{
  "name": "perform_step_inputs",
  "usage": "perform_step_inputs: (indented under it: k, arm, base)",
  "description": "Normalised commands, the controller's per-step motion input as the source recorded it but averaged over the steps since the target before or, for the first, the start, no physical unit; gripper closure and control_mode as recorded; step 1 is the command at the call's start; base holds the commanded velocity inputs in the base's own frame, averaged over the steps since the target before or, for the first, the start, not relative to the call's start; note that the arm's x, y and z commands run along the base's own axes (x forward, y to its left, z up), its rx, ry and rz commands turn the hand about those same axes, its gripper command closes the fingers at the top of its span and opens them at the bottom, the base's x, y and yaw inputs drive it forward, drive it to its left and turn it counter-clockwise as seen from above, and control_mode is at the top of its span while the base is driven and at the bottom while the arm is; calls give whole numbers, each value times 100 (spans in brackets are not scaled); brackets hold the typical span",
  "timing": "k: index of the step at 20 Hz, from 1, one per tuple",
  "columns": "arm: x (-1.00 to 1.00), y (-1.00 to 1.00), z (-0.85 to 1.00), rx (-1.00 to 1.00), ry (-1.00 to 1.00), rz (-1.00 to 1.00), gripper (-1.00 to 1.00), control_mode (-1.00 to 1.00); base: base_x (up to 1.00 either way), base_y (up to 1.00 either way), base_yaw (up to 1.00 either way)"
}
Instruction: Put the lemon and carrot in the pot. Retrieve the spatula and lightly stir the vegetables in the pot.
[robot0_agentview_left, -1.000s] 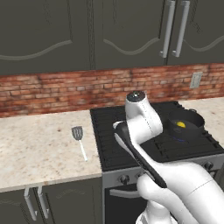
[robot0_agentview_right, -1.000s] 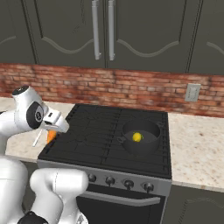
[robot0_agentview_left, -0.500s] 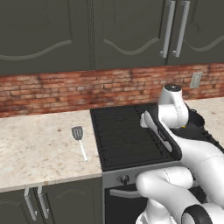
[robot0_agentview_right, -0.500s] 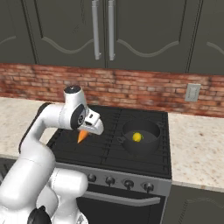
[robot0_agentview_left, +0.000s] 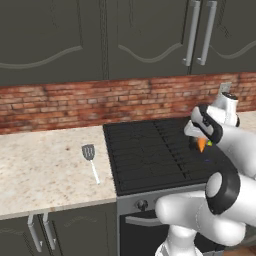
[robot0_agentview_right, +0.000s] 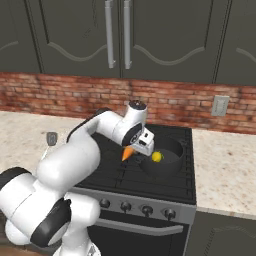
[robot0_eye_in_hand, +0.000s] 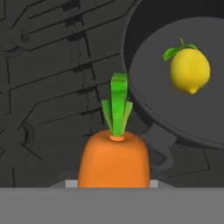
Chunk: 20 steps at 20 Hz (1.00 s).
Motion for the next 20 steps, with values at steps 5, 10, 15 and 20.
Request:
perform_step_inputs:
  k: [5,10,15,20]
  arm:
    - [74,-91,2,-3,16,5,100,-100]
    - [33,-29,0,-4,18,4,100,-100]
    - [2,0,-8,0,1,1,100,-100]
    - [12,-1,-42,0,25,0,100,-100]
  base:
    - [0,0,0]
    - [0,0,0]
    - [0,0,0]
    - [0,0,0]
